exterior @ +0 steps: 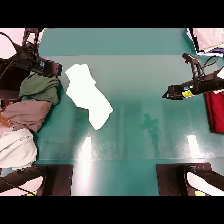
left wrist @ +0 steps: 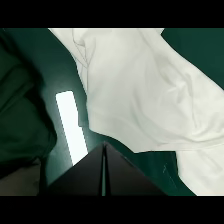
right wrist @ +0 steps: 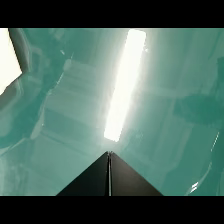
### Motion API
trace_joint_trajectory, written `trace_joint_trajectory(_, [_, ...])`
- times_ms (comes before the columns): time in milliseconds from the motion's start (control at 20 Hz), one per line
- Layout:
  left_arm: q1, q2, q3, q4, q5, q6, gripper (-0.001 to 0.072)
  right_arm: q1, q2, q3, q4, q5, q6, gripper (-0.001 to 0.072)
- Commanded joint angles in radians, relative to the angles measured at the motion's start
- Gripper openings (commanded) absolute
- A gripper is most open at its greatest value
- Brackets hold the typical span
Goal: Fold the shirts.
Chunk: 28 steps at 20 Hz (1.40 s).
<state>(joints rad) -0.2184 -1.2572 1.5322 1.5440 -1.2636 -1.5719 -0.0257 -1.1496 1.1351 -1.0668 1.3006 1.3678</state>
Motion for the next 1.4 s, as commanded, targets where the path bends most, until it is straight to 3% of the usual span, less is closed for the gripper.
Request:
trace_joint_trajectory(0, [0.001,0.000,0.000,-0.006,0.024,0.000,0.0026,0.001,-0.001,0.000,0.002,-0.019,0.000,0.0017])
trace_joint_trajectory(350, [0.001,-0.002,0.000,-0.006,0.138,0.014,0.0032,0.001,-0.001,0.000,0.002,-0.016,0.000,0.0017])
trace_joint_trajectory(450, [0.001,-0.028,-0.002,-0.003,0.153,0.006,0.0639,0.002,-0.001,0.000,0.002,-0.015,0.000,0.0017])
trace_joint_trajectory(650, [0.001,-0.146,-0.103,-0.001,0.203,0.001,0.0645,0.005,-0.001,0.000,0.003,-0.014,0.001,0.0017])
trace_joint_trajectory(900, [0.001,-0.330,-0.114,0.008,0.317,0.000,0.0645,0.005,-0.001,0.000,0.002,0.022,0.001,0.0017])
trace_joint_trajectory(1100, [0.001,-0.344,-0.093,-0.004,0.355,0.000,0.0643,0.005,0.002,0.000,0.002,0.026,0.001,0.0017])
trace_joint_trajectory(1150, [0.001,-0.344,-0.066,-0.004,0.339,0.000,0.0575,0.005,0.010,0.000,0.002,0.016,0.001,0.0017])
trace_joint_trajectory(1200, [0.001,-0.344,-0.028,-0.004,0.315,0.000,0.0254,0.005,0.027,0.000,0.002,-0.001,0.001,0.0017])
trace_joint_trajectory(1250, [0.001,-0.342,0.024,-0.007,0.288,0.000,0.0037,0.005,0.049,0.000,0.002,-0.021,0.001,0.0017])
trace_joint_trajectory(1350, [0.001,-0.327,0.140,-0.051,0.249,0.001,0.0028,0.001,0.120,0.000,0.001,-0.074,0.001,0.0017])
